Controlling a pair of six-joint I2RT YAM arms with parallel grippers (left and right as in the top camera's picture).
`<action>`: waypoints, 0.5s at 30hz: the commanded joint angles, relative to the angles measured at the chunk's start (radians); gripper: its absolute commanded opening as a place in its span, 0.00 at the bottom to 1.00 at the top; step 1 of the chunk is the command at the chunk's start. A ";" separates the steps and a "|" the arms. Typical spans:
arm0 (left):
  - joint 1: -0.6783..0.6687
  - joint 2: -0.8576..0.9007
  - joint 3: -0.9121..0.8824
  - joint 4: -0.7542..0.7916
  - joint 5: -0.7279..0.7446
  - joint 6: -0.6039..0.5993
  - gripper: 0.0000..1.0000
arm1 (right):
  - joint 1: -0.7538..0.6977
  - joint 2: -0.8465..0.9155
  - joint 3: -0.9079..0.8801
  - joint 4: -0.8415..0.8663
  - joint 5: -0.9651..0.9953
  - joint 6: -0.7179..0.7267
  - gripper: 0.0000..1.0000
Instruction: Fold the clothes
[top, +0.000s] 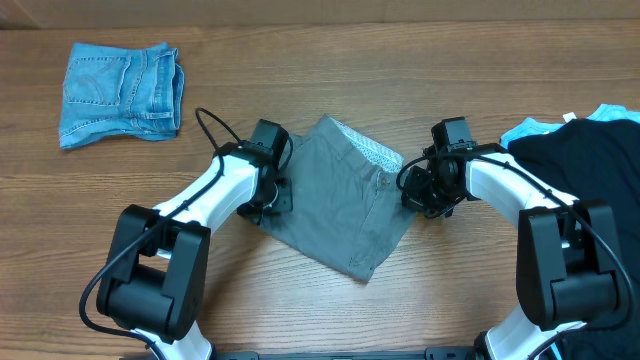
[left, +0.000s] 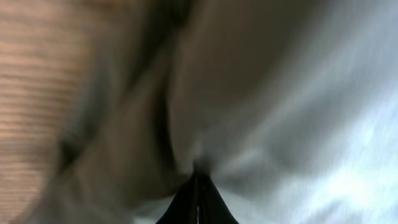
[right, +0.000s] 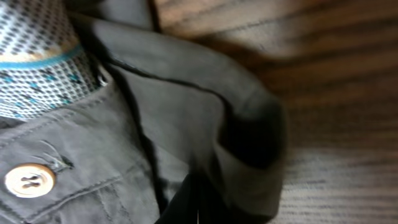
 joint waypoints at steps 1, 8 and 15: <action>0.053 0.008 -0.026 0.092 -0.094 -0.056 0.04 | -0.001 -0.030 0.003 -0.025 0.043 0.044 0.04; 0.169 0.020 0.022 0.354 0.126 -0.086 0.08 | -0.001 -0.194 0.003 -0.016 -0.042 -0.112 0.08; 0.227 0.020 0.367 0.032 0.218 0.093 0.24 | -0.001 -0.230 0.002 0.057 -0.059 -0.193 0.09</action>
